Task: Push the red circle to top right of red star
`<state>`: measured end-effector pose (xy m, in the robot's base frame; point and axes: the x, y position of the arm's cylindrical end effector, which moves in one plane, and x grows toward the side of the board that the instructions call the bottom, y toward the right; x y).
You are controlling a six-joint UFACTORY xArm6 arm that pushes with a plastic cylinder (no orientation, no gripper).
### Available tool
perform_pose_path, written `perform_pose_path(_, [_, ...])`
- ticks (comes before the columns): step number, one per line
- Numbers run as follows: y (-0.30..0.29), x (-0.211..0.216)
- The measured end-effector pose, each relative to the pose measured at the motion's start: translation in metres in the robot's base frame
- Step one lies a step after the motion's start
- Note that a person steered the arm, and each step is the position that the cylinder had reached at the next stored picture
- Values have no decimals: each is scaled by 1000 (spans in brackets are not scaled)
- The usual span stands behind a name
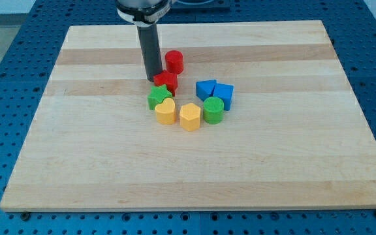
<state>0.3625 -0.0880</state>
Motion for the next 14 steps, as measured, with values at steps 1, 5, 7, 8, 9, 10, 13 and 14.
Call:
perform_pose_path(1, [-28,-11])
perform_pose_path(5, [-10,-77])
perform_pose_path(7, [12,-58])
perform_pose_path(8, [26,-48])
perform_pose_path(9, [36,-46])
perform_pose_path(10, [36,-46])
perform_pose_path(13, [36,-20])
perform_pose_path(14, [36,-18])
